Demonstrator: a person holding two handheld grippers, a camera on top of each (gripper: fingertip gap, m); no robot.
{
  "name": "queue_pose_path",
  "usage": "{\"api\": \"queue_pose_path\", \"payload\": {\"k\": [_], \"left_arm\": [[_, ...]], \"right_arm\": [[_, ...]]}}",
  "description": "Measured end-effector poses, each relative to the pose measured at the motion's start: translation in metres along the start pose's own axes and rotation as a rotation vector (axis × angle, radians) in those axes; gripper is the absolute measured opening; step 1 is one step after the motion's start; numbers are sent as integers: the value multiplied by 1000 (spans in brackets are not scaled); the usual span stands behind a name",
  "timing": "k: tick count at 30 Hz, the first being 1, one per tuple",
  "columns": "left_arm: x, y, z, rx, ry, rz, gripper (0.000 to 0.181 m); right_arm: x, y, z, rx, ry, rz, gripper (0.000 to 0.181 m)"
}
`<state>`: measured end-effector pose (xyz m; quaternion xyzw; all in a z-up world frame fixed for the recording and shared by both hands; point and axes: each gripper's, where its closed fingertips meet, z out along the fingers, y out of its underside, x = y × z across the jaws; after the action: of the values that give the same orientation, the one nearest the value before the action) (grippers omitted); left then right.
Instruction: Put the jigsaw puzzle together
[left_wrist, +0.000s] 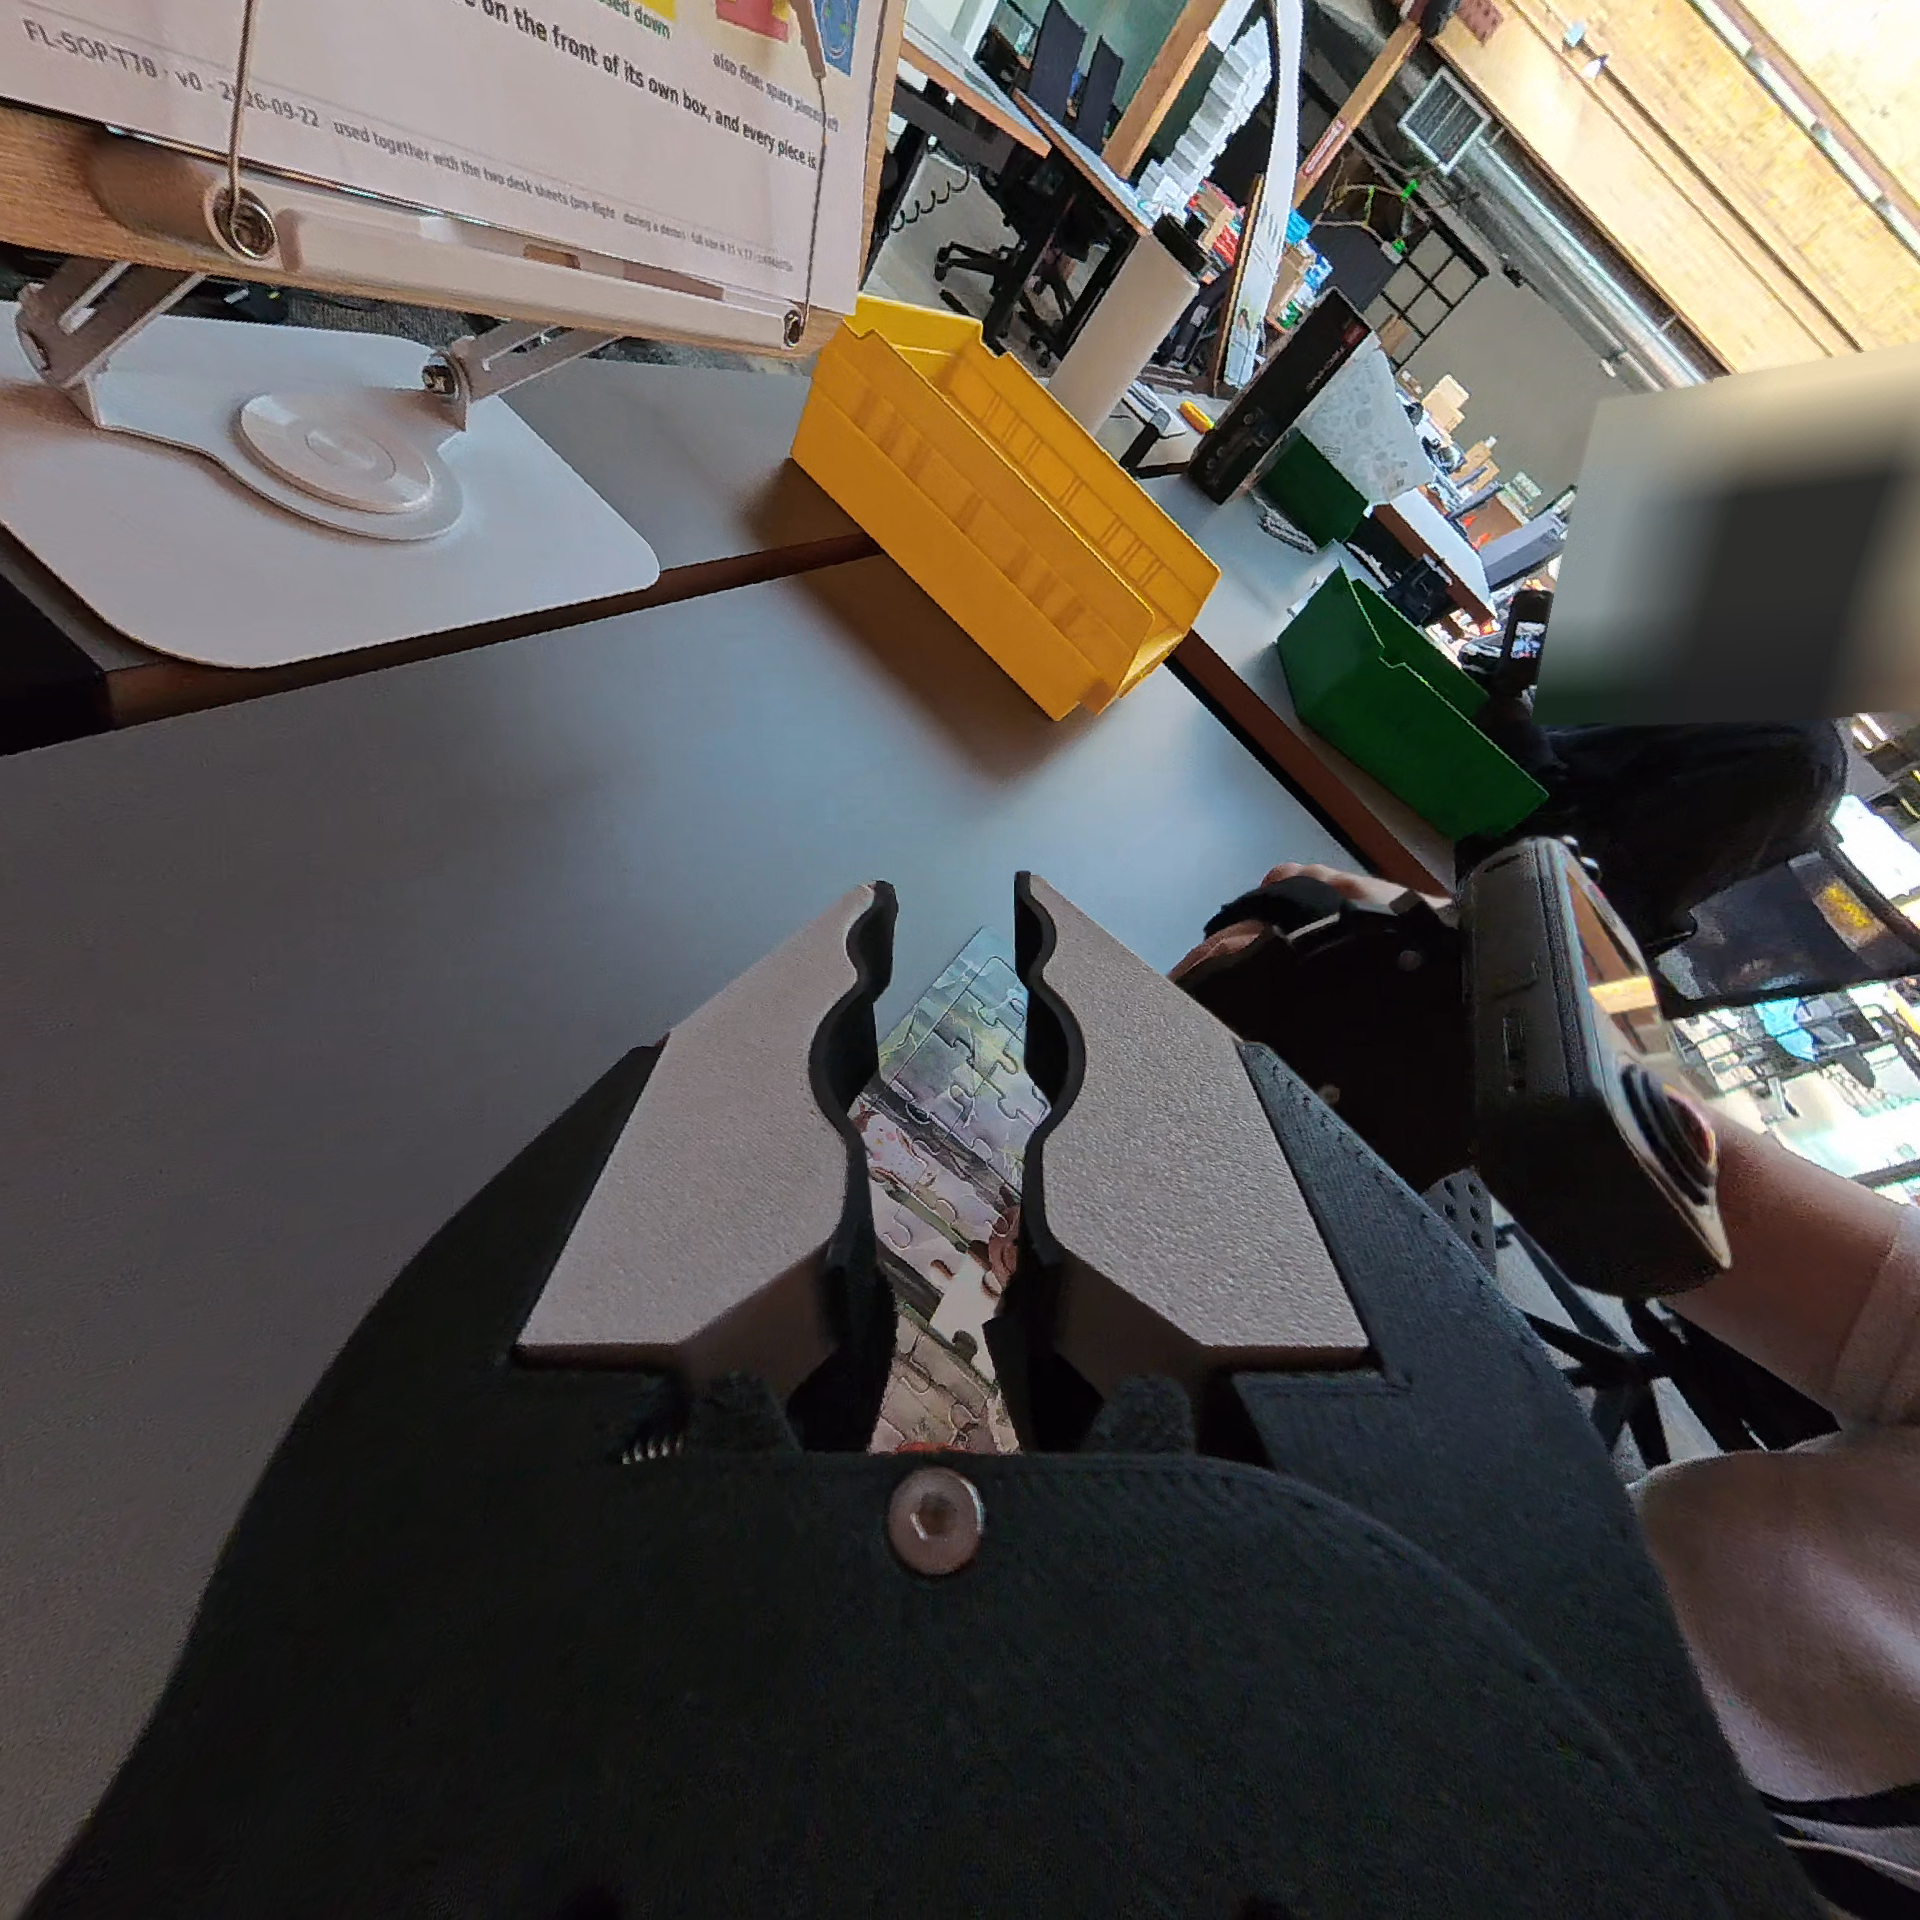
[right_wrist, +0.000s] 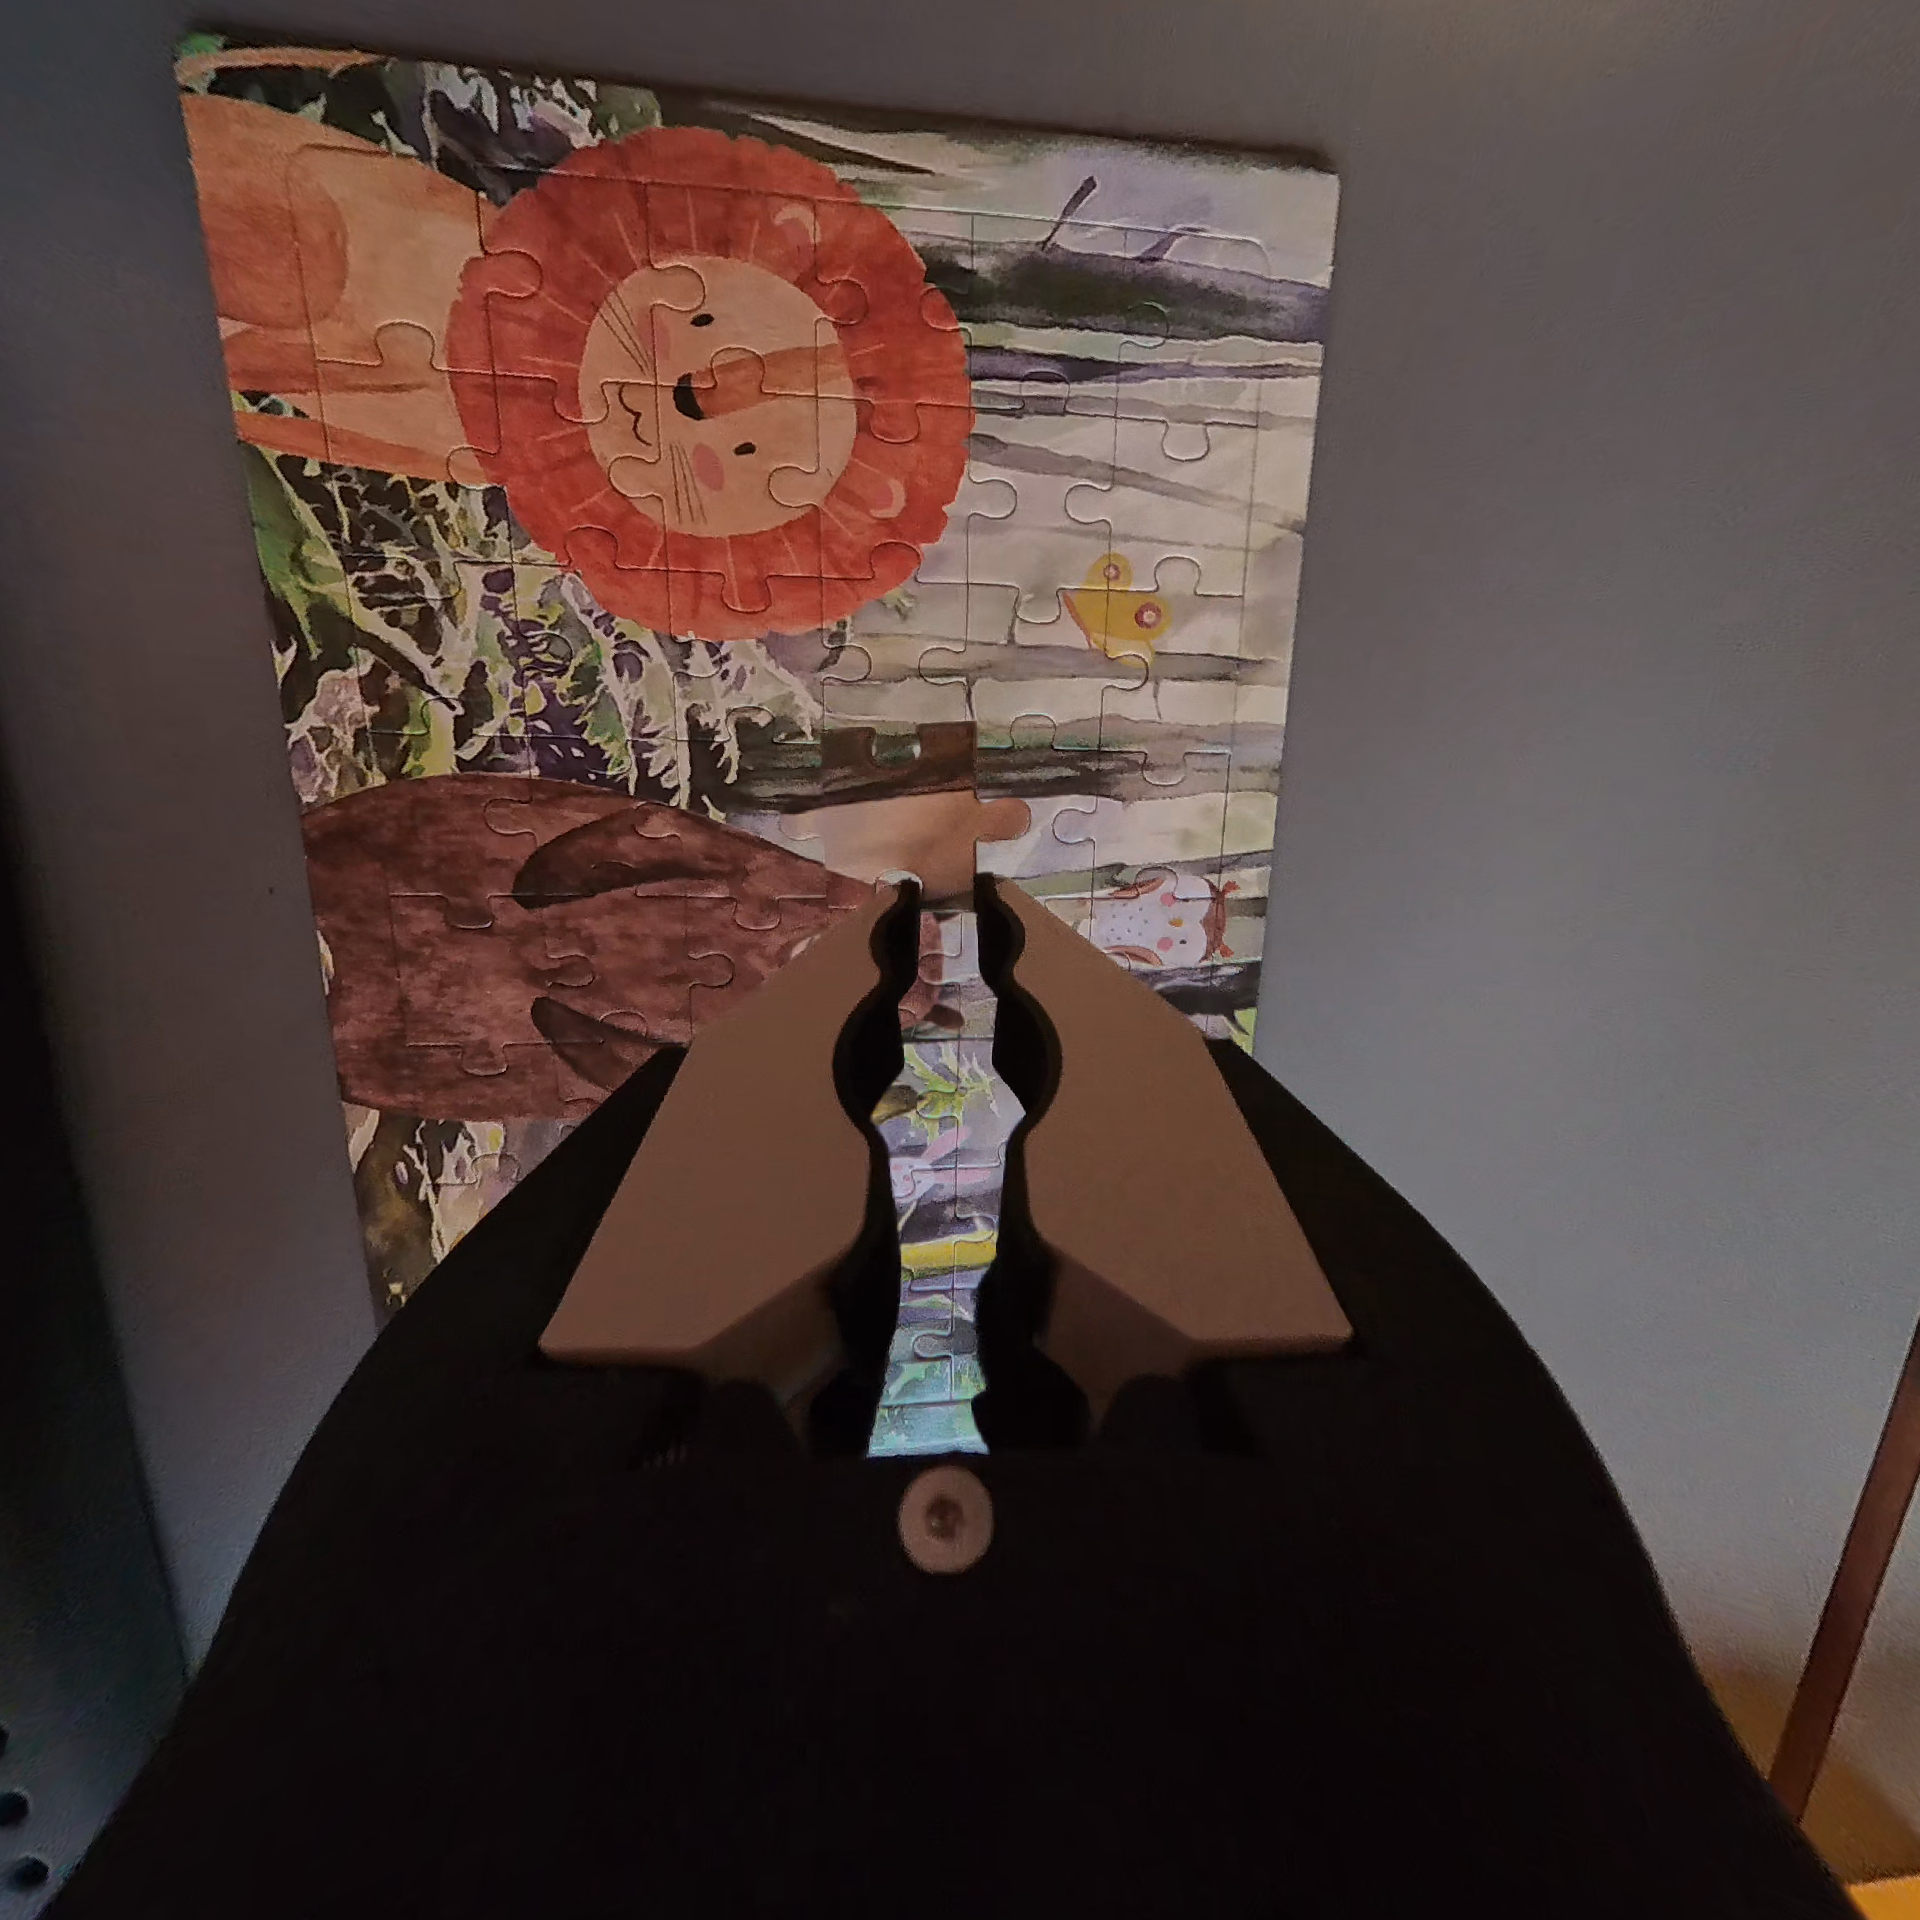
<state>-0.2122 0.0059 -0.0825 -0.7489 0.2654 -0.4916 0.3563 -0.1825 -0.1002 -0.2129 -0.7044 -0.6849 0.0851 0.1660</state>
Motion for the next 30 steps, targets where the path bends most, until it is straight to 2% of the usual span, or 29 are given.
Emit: {"api": "queue_pose_path", "payload": {"k": [10, 30], "left_arm": [[-4, 3, 5, -5, 12, -18, 19], [-6, -3, -5, 28, 35, -42, 18]], "right_arm": [[-5, 8, 17, -82, -53, 21, 9], [-4, 14, 28, -111, -43, 23, 15]]}}
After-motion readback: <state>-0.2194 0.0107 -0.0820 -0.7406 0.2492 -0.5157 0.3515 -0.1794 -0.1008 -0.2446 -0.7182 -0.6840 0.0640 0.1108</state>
